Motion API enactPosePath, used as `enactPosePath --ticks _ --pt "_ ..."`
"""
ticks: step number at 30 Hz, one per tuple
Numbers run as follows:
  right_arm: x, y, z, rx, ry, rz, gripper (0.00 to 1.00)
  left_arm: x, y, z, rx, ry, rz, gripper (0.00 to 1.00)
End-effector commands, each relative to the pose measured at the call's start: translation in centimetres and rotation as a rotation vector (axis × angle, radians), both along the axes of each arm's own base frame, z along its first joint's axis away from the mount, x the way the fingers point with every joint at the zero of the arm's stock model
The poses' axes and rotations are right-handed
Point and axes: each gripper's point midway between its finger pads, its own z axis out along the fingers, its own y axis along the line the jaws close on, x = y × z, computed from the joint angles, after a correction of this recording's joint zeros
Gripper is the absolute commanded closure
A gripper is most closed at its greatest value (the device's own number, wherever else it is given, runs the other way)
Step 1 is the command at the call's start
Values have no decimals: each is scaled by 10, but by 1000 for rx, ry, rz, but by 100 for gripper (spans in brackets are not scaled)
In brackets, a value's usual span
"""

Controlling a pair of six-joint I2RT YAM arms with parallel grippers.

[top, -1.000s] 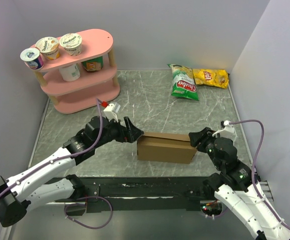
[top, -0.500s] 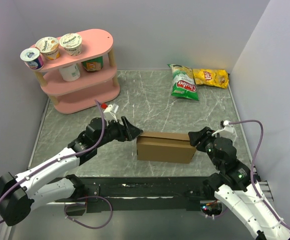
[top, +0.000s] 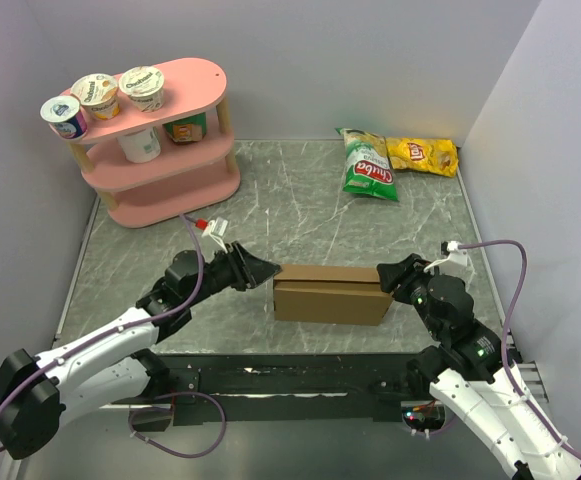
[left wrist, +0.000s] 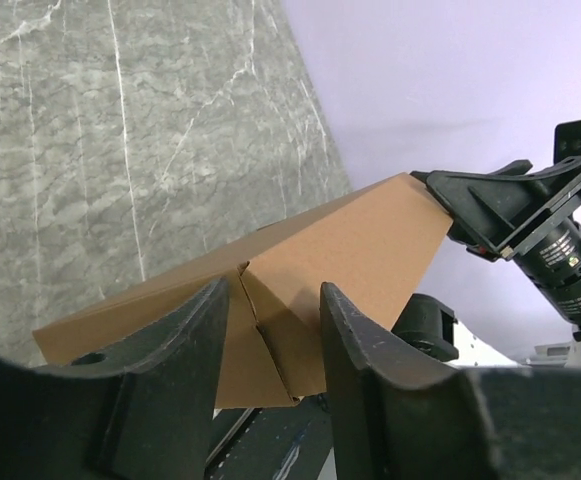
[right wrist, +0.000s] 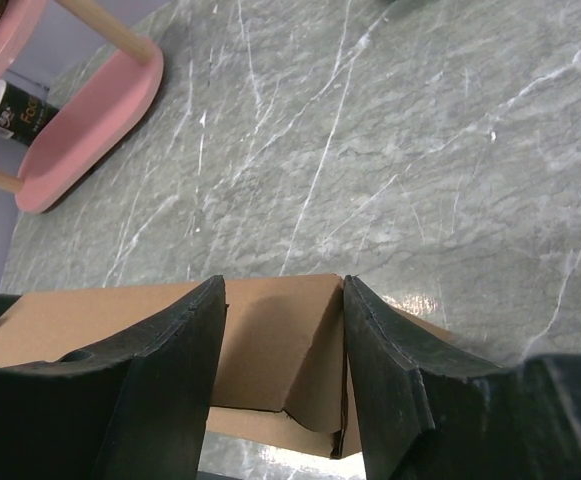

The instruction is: Fold the paper box

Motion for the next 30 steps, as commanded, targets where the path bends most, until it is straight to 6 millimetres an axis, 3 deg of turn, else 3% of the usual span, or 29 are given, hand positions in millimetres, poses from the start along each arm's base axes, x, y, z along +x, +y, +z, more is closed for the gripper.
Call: enactPosePath --ticks 1,9,13,15,23,30 --pt "-25 -8 -62 -126 215 39 44 -18 8 -55 115 127 -34 55" --pt "-25 -6 -66 -128 223 49 44 -21 10 -70 156 146 -42 61" --pt "-26 -5 -61 -125 216 58 27 -21 18 -82 209 150 -23 62" --pt "-28 -6 -54 -123 209 63 20 -21 21 -87 234 158 -14 63" --pt "-28 -1 -16 -81 148 89 10 -17 30 -94 327 126 -1 66" --pt "-24 -5 13 -121 114 83 7 -16 30 -93 354 81 -23 67"
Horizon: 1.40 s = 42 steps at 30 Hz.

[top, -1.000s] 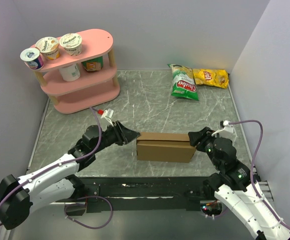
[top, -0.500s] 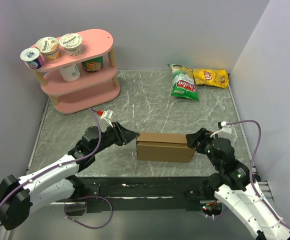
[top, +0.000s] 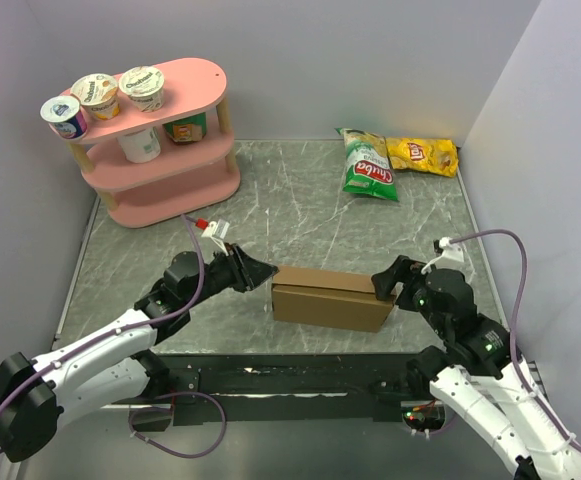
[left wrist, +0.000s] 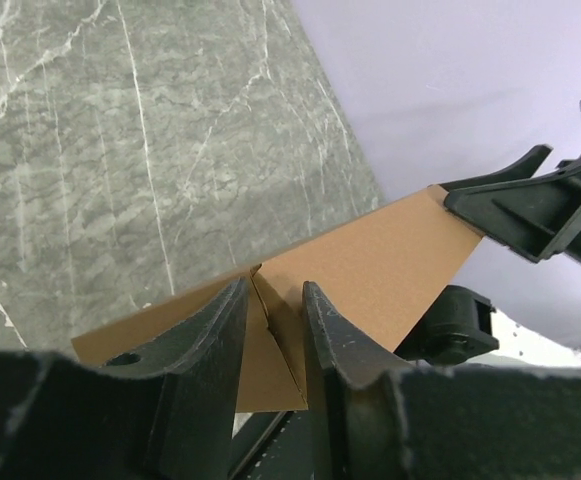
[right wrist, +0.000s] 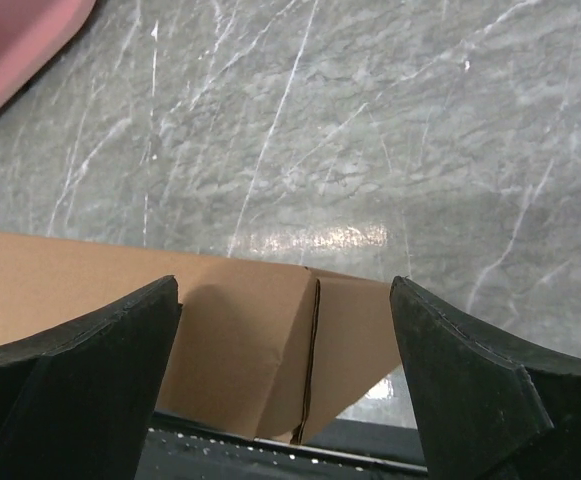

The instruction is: Fold the paper box

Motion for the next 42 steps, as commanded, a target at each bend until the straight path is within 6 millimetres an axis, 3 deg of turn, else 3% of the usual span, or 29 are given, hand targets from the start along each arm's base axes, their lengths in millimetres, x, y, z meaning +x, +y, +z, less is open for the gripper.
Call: enactPosePath --ticks 1,20,27,28,31,34,42 --pt "-2 -2 25 -20 -29 21 8 -18 25 -86 286 148 -12 67" --pt "-23 -27 29 12 -45 -73 28 -12 27 -83 313 139 9 69" --pt "-25 -22 15 18 -5 -55 55 -11 27 -82 312 136 14 69" --pt "-25 -21 9 16 10 -54 65 -10 27 -82 313 135 15 69" --pt "-24 -18 -1 10 45 -48 82 -10 27 -81 312 134 17 69" --pt "-23 -15 -7 0 74 -42 88 -9 27 -81 312 133 18 69" --pt "-25 -10 -13 10 109 -25 91 -5 25 -70 300 118 29 66"
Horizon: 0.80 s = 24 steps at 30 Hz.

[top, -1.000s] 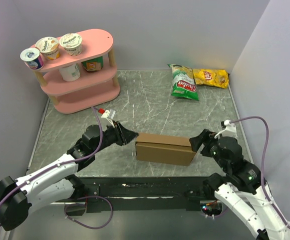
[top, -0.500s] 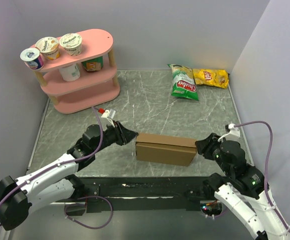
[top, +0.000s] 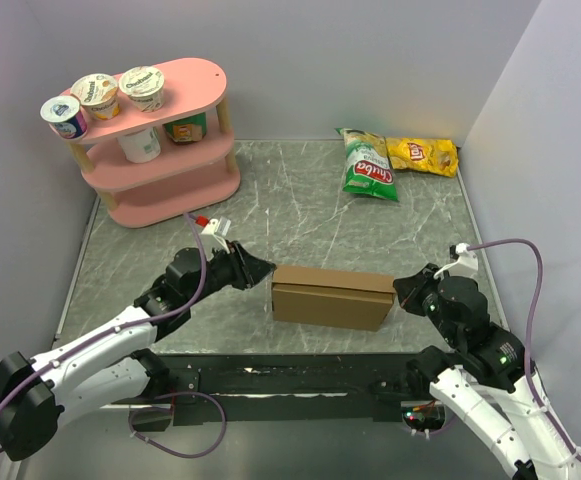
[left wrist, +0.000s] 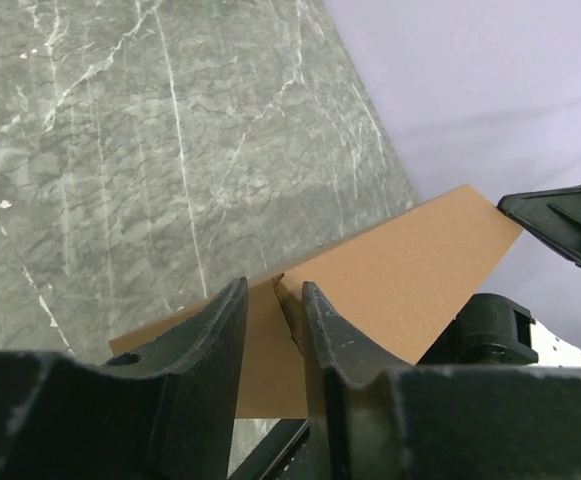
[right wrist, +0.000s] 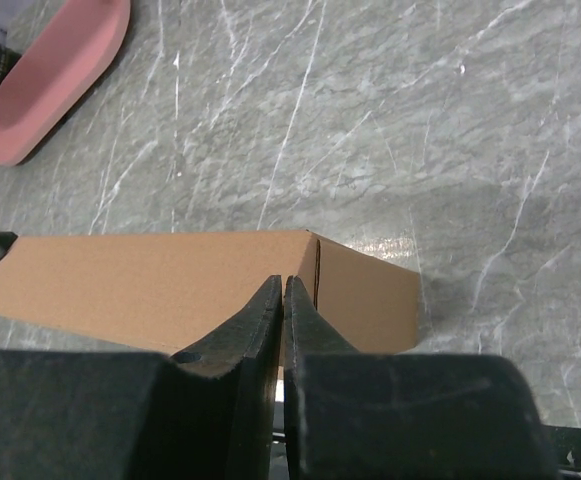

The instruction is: Fold the paper box

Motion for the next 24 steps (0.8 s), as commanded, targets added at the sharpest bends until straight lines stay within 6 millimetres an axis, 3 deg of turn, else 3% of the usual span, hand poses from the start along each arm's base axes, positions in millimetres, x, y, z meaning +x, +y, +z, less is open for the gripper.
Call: enactPosePath --ticks 1,3,4,7,9,12,15,16,24 --pt "-13 -1 -32 -51 123 21 91 -13 21 -64 225 155 11 59" --pt "-13 -1 -33 -50 128 23 91 -10 22 -53 214 139 33 51" --pt "-13 -1 -33 -51 131 24 91 -8 23 -45 213 135 44 40" --pt "-13 0 -34 -55 141 23 91 -2 25 -19 181 98 74 22" --pt "-13 0 -34 -54 142 26 91 -4 22 -7 154 85 62 16" --pt "-13 0 -34 -51 139 27 91 -12 14 -3 120 94 8 14" --pt "-12 1 -33 -48 134 25 91 -20 10 -12 94 129 -30 16" --pt "-13 1 -34 -53 137 28 91 -27 11 -23 99 157 -47 16" --pt "-12 1 -33 -51 130 31 91 -30 9 10 -72 118 -32 5"
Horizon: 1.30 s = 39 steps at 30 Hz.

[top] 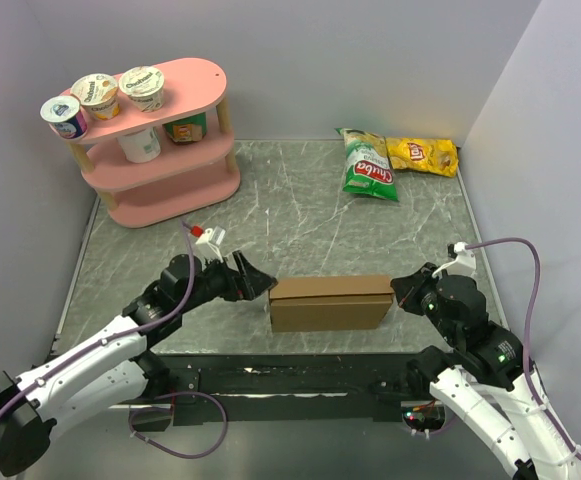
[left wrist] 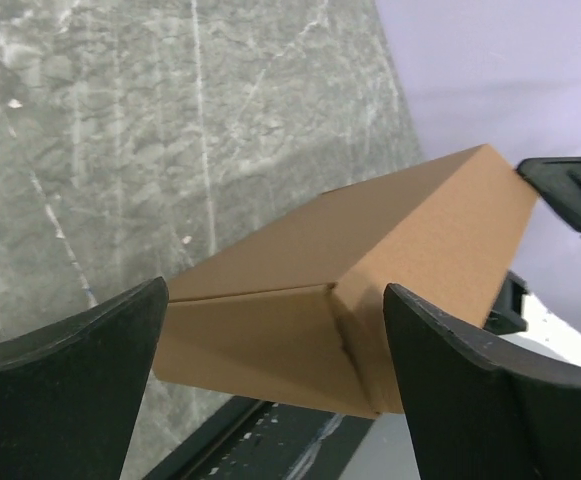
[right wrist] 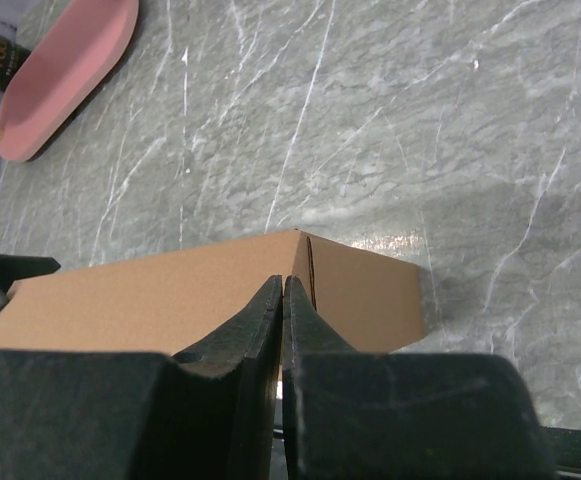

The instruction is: Fold the paper box

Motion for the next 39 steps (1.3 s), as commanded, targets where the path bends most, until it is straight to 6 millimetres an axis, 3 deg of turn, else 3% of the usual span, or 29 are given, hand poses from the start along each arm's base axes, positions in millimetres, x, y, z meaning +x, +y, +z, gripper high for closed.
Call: enactPosePath --ticks 1,6,15,18,25,34,39 --pt "-13 -3 -33 -69 125 25 91 -6 -10 31 -119 -19 -37 4" --pt "-12 -3 -33 -70 121 24 91 -21 -18 39 -198 22 -112 3" --pt "-12 -3 -33 -72 119 27 91 -34 -15 21 -205 97 -129 10" --pt "-12 -3 -33 -74 120 28 91 -36 -17 13 -195 119 -138 16" --pt "-12 -3 -33 -73 120 26 91 -47 -21 -7 -171 174 -178 43" --pt "-12 -3 -34 -73 121 22 90 -60 -19 -36 -108 225 -194 57" --pt "-12 -4 -34 -74 121 20 89 -63 -17 -62 -31 269 -193 64"
